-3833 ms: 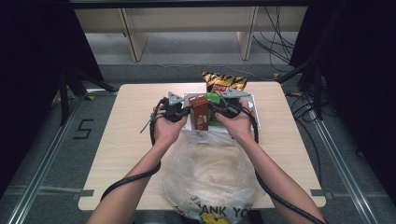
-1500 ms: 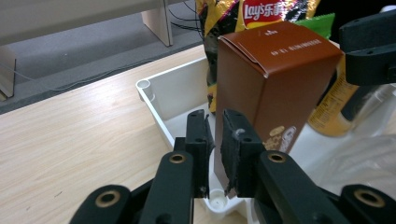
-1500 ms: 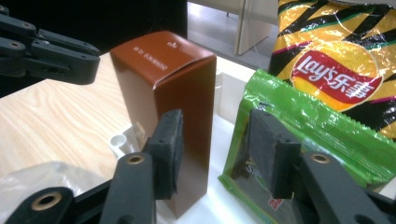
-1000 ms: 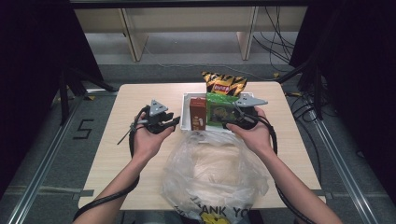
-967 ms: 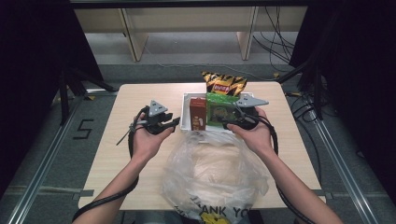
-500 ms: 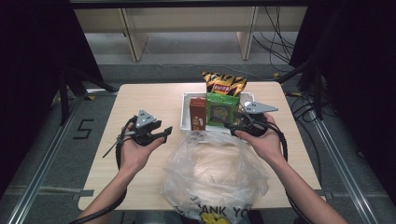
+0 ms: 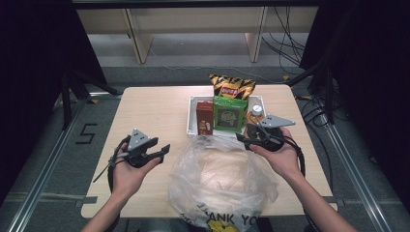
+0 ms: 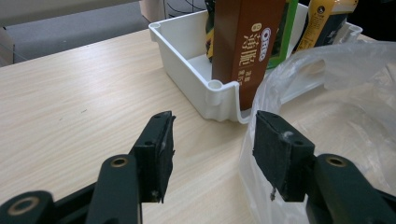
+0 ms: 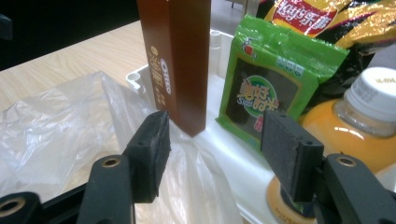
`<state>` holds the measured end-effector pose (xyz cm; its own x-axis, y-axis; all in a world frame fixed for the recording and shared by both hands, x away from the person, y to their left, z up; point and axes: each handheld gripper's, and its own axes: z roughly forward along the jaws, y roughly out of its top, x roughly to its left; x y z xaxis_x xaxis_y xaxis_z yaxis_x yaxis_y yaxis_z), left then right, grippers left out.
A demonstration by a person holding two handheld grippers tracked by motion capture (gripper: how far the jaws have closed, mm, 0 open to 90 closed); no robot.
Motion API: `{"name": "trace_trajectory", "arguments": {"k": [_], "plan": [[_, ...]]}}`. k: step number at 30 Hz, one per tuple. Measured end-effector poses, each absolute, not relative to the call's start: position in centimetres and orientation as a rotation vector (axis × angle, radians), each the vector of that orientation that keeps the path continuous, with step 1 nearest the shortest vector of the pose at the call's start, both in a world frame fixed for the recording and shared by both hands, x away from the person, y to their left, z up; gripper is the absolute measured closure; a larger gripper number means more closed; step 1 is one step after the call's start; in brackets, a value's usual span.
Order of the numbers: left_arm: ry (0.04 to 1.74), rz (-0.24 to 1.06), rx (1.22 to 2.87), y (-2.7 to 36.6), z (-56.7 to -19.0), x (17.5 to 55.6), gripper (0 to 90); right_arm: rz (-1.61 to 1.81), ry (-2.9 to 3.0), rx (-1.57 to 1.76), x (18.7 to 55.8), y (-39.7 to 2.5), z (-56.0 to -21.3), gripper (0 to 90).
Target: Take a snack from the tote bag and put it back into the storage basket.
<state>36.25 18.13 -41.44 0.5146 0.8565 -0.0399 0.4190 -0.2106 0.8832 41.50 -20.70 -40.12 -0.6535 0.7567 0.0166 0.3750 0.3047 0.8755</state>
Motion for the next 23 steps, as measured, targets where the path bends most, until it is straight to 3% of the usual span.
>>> {"name": "trace_trajectory", "arguments": {"k": [14, 23], "plan": [[1.101, 0.617, 1.71, 20.6, -44.7, 32.5, 41.8, 1.315, 2.178, 0.968, 40.5, -21.3, -41.1, 41.4], [1.135, 0.61, 1.693, 21.2, -45.6, 31.9, 39.7, 1.323, 2.17, 0.975, 40.3, -21.6, -41.2, 38.8]]}}
